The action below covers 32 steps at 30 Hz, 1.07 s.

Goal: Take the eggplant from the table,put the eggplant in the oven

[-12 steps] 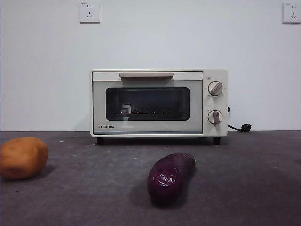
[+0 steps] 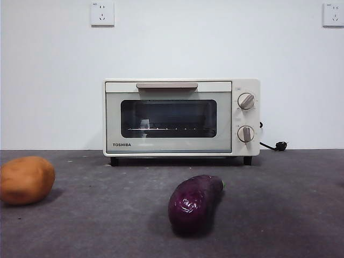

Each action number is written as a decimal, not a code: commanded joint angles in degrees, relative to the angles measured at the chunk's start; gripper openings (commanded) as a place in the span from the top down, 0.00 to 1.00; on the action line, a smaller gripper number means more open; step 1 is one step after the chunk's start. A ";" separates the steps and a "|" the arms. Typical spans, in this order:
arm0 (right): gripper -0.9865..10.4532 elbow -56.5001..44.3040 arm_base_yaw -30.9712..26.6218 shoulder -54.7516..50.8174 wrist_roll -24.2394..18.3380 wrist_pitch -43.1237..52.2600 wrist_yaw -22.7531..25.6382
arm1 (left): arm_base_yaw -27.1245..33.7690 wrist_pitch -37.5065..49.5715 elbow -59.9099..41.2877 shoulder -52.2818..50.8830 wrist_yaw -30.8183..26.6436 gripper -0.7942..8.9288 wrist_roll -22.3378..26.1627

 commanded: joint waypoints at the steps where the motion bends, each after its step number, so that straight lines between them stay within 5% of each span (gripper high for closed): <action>1: 0.92 4.87 0.00 3.80 -4.57 0.55 -1.29 | -0.17 0.79 3.56 3.45 2.34 0.92 -0.15; 17: 0.92 31.34 0.00 21.46 -12.35 -1.68 -5.66 | -2.34 -1.55 32.33 22.73 6.23 0.92 3.93; 32: 0.92 55.71 0.00 36.74 -12.68 -9.14 -9.64 | -5.84 -7.06 57.20 40.39 8.57 0.92 6.29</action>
